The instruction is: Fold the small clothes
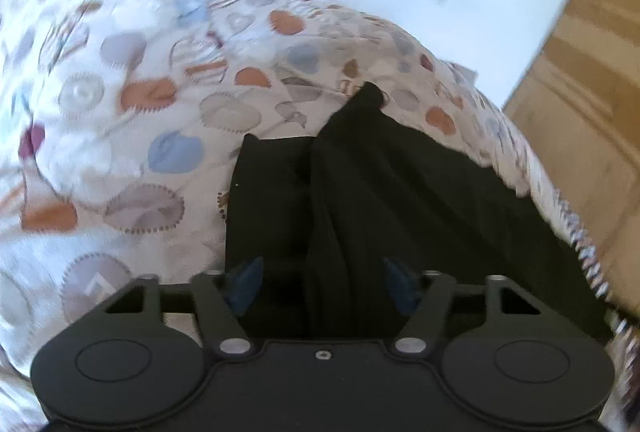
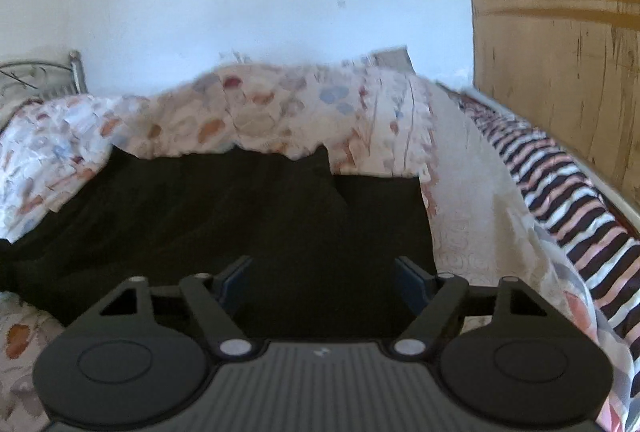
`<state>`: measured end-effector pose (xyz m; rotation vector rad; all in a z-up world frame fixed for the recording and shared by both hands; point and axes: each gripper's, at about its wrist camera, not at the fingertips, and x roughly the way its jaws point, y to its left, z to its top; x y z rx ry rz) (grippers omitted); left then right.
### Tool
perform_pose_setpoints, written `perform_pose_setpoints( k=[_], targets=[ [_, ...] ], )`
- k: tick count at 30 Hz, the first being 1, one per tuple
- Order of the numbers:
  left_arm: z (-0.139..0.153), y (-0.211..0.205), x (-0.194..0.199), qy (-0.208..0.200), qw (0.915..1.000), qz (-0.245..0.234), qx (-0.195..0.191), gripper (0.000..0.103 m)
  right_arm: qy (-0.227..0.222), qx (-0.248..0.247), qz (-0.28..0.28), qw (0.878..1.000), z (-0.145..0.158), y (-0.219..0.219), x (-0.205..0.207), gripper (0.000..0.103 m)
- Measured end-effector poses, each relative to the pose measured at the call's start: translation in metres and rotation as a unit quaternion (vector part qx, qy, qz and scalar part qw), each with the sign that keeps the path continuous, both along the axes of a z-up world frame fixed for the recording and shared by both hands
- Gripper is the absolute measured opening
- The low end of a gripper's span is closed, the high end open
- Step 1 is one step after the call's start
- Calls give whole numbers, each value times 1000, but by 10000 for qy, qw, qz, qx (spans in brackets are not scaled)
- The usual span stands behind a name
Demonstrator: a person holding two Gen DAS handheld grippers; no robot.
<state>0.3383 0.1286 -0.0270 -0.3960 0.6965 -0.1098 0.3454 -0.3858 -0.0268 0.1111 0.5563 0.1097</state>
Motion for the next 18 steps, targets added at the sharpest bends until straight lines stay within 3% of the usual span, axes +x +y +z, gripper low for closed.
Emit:
perform_pose_setpoints(
  k=[2,4,6,8,9,10,12,14,18],
  targets=[
    [-1,0,8,187,9998,34,-75,39,242,140,-90,9996,-6,-2,12,69],
    [-3,-2,15,412,9991,-33,-88,16,353,162,-219,9990,-10,-3,17,54],
    [-4,-4,18,479,9987,-118,-107,5,428,301,-318,9981,-14,-6,17,43],
    [-2,-8,18,463,9988,-145,75,2,467,446,-350,9973,-17,-11,16,23],
    [1,-9,18,436,9989,-116,146,2,486,462,-346,9972,-18,-12,15,18],
    [5,-9,16,372,9990,-54,238,2,476,467,-322,9973,-19,-12,14,3],
    [16,-3,11,167,9991,117,362,1,352,439,-337,9978,-14,-13,10,4],
    [30,12,5,30,9994,236,238,1,165,380,-390,9984,-4,-15,3,3],
    [34,32,-2,220,9994,71,269,1,33,442,-411,9982,13,-29,-14,3]
  ],
)
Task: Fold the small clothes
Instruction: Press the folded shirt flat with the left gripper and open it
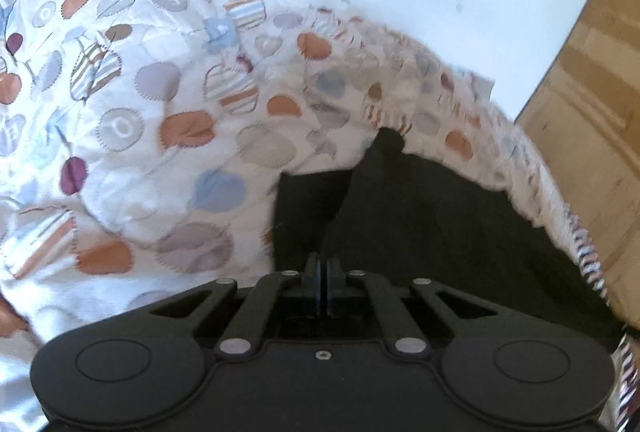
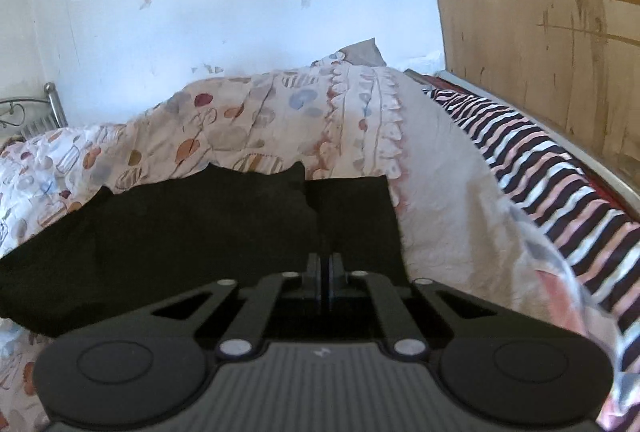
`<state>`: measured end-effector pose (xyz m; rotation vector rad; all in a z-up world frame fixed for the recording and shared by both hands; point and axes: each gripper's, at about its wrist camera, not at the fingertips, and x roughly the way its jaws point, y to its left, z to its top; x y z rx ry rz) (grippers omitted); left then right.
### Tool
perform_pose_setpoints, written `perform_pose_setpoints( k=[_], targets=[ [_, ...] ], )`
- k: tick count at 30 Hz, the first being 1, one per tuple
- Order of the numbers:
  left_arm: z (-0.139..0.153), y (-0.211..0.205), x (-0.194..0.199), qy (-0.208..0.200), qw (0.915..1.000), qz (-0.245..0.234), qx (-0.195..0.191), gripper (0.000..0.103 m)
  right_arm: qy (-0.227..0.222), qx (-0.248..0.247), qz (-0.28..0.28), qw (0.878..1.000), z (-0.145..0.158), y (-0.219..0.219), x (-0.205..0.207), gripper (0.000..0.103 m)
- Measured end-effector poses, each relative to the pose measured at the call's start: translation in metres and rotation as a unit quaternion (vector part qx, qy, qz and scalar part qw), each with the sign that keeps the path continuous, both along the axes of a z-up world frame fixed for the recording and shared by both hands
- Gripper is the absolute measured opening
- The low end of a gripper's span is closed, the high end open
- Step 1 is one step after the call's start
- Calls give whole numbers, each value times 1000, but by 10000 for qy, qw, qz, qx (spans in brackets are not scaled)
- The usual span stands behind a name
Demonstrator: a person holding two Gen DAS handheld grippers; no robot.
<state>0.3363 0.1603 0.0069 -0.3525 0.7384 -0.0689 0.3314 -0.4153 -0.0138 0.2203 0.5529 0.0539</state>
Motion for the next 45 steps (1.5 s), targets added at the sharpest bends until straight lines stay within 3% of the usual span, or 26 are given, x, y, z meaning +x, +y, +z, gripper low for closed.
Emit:
perform_pose_setpoints(
  k=[4,8,21,24,27,29,31,32,34,36,38,45],
  targets=[
    [-30,-1,1,474,9988,-91,-15,1,427,84,66,9990,-19,-9,-3,3],
    [-40,-1,-5,486,9988,-9,-76,2,449,270,-13,9986,-29,-12,-11,3],
    [-39,-3,-7,440,9990,-26,-63,3,460,-82,101,9989,-27,-1,-11,6],
    [-37,-3,-9,437,9989,-43,-179,17,395,-40,133,9991,-25,0,-13,10],
    [-34,-4,-14,389,9987,-116,-292,25,365,-1,151,9992,-25,-1,-14,24],
    [-32,-8,-16,410,9990,-115,-131,40,359,23,147,9992,-25,-1,-15,44],
    [-29,-12,-19,401,9991,-53,114,64,311,75,163,9994,-24,-1,-17,55],
    [-26,-16,-21,366,9990,-33,267,69,288,72,174,9994,-23,0,-18,66],
    [-22,-21,-26,280,9984,-10,491,86,225,-10,174,9996,-21,3,-21,79],
    [-19,-27,-29,271,9974,58,672,95,176,-101,194,9996,-19,6,-24,86],
    [-17,-31,-32,286,9966,97,762,99,124,-157,184,9996,-17,9,-26,95],
    [-14,-45,-38,288,9954,67,917,102,26,-410,349,9985,-3,21,-5,99]
  ],
)
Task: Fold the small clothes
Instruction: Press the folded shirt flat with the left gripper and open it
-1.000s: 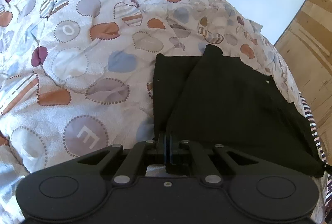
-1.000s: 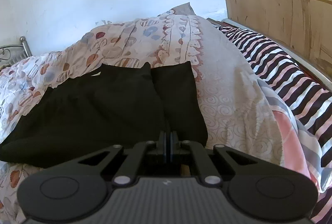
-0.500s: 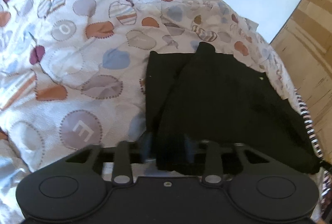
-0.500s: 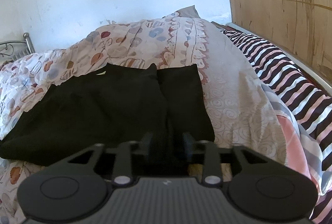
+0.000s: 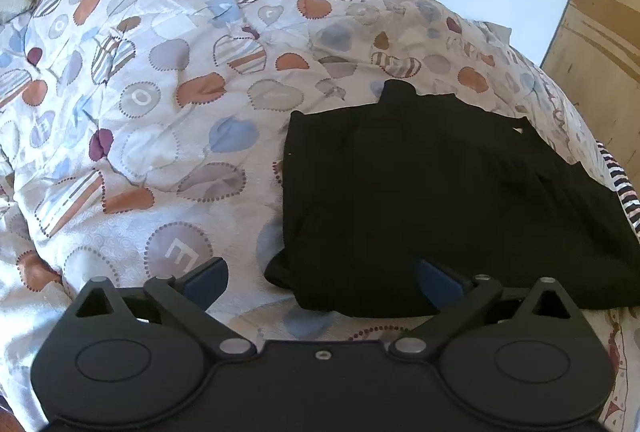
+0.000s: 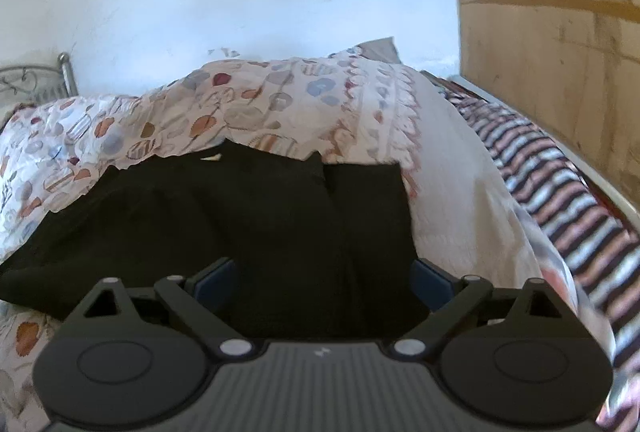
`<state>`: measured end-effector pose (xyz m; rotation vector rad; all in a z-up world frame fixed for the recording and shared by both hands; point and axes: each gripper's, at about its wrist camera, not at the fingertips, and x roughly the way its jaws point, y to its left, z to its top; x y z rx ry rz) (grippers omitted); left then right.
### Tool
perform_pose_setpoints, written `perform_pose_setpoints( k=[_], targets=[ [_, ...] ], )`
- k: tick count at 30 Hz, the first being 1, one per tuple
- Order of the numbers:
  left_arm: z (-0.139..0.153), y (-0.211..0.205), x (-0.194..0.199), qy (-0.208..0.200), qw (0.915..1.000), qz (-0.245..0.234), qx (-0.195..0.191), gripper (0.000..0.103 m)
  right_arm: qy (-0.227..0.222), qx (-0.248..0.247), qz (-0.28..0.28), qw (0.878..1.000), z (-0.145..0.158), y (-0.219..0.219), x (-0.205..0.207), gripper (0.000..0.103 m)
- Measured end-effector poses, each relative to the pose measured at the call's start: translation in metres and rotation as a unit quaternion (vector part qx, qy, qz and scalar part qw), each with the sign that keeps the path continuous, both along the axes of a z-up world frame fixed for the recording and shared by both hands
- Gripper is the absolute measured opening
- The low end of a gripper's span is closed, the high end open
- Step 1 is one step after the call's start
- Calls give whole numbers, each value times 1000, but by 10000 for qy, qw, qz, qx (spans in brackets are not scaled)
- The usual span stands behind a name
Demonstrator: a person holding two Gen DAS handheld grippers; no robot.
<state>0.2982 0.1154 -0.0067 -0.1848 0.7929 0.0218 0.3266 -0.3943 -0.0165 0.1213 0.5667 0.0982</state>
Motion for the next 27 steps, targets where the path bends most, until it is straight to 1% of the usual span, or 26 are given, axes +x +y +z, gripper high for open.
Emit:
perform_pose_setpoints(
  k=[4,7,8,11,13,14,15,18,20,24,27],
  targets=[
    [-2,-3,-2,46,9999,125,38,102,73,-131,210,9997,4,18,26,103],
    [-5,-4,-5,147,9992,342,137,102,145,-137,330,9993,0,33,36,103],
    [-6,-3,-5,181,9990,384,163,102,191,-208,381,9989,-4,38,39,103],
    [-6,-3,-10,211,9982,485,279,102,365,-681,370,9963,-19,53,53,103],
    [-4,-2,-14,188,9981,508,303,102,505,-1003,167,9935,-28,57,63,103],
    [-3,-1,-15,177,9980,529,309,102,507,-1092,-16,9927,-31,55,67,103],
    [-3,-1,-16,173,9979,544,316,102,491,-1087,-185,9927,-32,51,68,103],
    [0,0,-19,142,9981,524,307,102,440,-869,-748,9924,-30,36,64,103],
    [1,0,-20,112,9982,526,252,102,408,-795,-971,9912,-27,27,56,103],
    [2,-1,-27,-9,9987,516,-11,102,216,-433,-1031,9935,-17,21,28,103],
    [-2,-2,-35,-86,9983,491,-292,102,70,-310,-922,9952,-8,29,7,103]
  ],
)
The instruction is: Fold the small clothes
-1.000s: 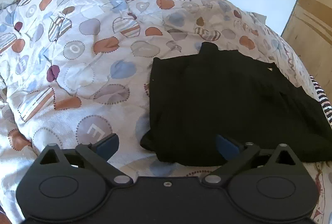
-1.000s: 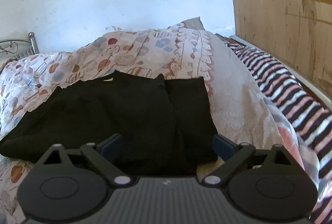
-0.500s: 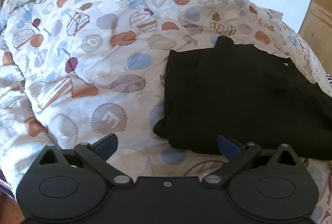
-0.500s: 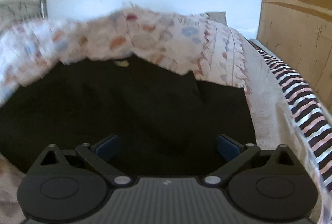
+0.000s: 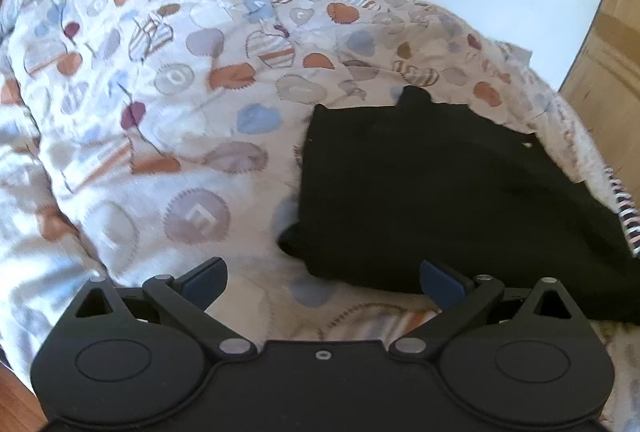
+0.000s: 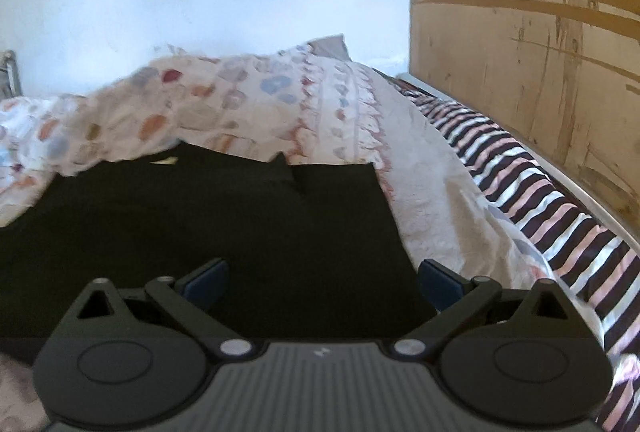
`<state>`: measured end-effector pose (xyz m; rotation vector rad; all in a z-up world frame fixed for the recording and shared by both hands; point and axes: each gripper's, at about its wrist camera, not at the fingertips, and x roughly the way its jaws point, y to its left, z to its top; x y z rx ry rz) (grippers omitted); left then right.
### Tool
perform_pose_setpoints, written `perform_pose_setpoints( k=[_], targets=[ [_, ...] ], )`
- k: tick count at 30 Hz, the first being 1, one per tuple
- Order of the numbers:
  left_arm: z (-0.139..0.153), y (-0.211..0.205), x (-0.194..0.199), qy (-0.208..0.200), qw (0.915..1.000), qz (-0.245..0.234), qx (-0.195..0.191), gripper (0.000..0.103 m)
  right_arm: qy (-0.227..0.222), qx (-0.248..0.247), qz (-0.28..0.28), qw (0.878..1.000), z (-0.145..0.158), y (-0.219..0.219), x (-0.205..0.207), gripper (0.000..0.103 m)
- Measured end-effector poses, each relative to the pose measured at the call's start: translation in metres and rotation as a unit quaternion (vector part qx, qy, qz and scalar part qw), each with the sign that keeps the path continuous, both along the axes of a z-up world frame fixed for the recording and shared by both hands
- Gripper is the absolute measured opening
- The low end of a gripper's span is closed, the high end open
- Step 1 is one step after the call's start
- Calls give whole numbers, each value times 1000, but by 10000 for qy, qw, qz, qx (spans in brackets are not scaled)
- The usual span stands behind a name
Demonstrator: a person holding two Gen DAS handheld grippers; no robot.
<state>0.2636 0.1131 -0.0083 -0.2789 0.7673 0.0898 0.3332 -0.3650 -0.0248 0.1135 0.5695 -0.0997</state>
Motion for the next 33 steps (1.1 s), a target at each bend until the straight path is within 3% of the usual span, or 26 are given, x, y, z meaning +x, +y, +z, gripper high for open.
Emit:
perform_pose_setpoints(
  k=[9,15,22,29,33],
  targets=[
    [-14,-7,-14,1,9964,-141,-841,102,-421,173,422,9981,17,56,-52,103],
    [-25,-11,-6,-39,9846,463,-1686,102,-314,-149,981,9946,17,107,-33,103],
    [-35,-13,8,38,9782,869,-1886,102,-379,-193,1167,9922,7,141,-15,103],
    [-45,-13,13,196,9783,870,-1869,102,-248,-581,1301,9895,-20,161,-5,103],
    [-47,-12,13,201,9810,821,-1747,102,-318,-490,1772,9824,-12,153,7,103]
  ],
)
